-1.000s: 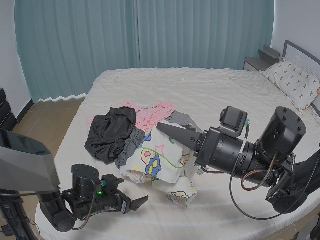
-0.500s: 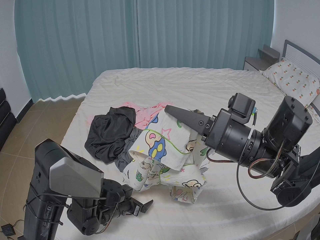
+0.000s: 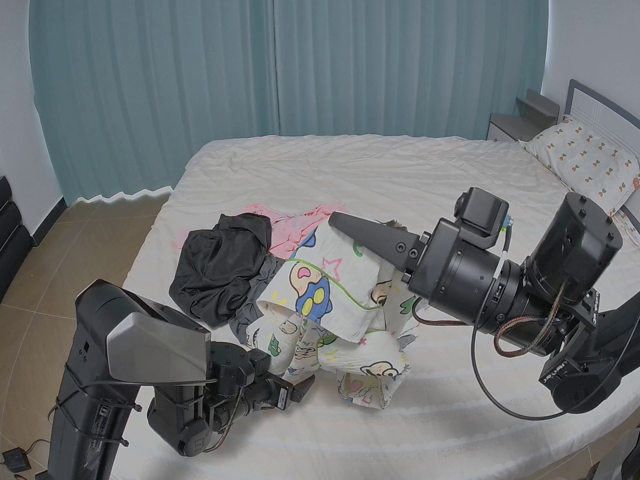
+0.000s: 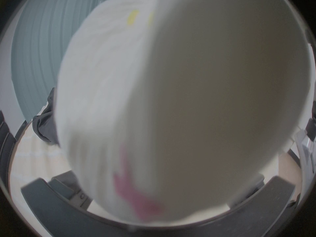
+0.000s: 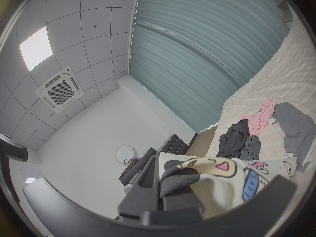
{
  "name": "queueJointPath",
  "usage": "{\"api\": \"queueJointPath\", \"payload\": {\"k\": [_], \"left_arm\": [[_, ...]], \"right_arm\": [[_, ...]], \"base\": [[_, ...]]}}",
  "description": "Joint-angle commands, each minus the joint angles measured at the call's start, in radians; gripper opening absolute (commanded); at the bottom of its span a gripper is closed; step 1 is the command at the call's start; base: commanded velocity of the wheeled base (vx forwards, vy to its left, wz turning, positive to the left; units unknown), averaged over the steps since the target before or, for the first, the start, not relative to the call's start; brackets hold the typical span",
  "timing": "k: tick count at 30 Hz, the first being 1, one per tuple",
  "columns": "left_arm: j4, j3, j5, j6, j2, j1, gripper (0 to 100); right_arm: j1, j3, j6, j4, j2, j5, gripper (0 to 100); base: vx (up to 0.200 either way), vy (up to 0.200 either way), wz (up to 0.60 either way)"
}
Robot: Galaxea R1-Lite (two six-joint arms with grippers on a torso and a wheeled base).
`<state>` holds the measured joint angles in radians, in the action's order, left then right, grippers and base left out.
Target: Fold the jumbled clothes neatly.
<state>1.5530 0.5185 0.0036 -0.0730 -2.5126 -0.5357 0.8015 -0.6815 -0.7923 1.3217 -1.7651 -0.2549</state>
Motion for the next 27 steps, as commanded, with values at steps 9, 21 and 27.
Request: {"api": "queueJointPath", "payload": {"k": [9,21,27], "left_arm": [[0.018,0.028,-0.047,-0.143,-0.019,-0.026,0],[0.018,-0.173,-0.088,-0.143,0.069,0.013,0],[0.018,-0.259,-0.103,-0.172,0.245,0.083,0]], "right_arm": [[-0.005,-0.007,-0.013,0.001,-0.033,0.000,0],[-0.087,0.008,-0.013,0.001,-0.031,0.005,0],[-0.174,0.053,-0.011,-0.006,-0.040,0.005,0]], "base": [[0.000,0.000,0.00],[0.000,0.000,0.00],[0.000,0.000,0.00]]}}
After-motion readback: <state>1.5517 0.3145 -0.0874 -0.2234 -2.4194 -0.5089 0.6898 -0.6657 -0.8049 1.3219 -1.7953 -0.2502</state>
